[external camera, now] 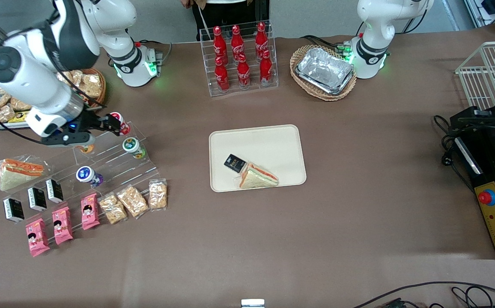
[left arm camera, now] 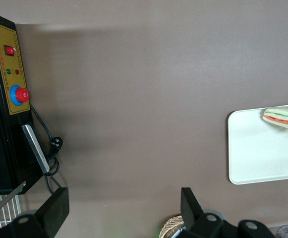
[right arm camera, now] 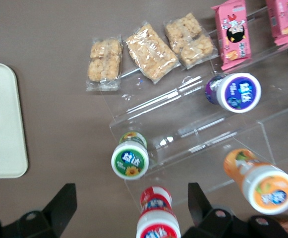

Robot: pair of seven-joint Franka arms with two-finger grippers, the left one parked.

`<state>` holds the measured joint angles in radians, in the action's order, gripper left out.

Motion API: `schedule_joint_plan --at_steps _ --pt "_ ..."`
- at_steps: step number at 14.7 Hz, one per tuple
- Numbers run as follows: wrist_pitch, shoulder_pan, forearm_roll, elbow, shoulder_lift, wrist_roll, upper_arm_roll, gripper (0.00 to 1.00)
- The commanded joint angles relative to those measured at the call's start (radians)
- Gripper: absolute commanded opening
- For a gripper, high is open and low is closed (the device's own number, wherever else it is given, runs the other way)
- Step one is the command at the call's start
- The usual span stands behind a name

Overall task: Place green gum on tray
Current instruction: 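Lower the open right gripper over the green-lidded gum bottle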

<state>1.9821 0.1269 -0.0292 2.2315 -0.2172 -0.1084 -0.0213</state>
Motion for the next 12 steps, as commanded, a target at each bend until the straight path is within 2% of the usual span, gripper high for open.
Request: schedule_joint_plan --at_steps 1,4,12 --pt "0.159 0.022 -0.009 0.129 -0.013 0.013 0.006 1.0" --pt "0.285 0.03 -0.009 0.22 0.005 0.012 0.004 1.0" --pt "0.398 0.065 -0.009 0.261 0.104 0.012 0.006 1.0"
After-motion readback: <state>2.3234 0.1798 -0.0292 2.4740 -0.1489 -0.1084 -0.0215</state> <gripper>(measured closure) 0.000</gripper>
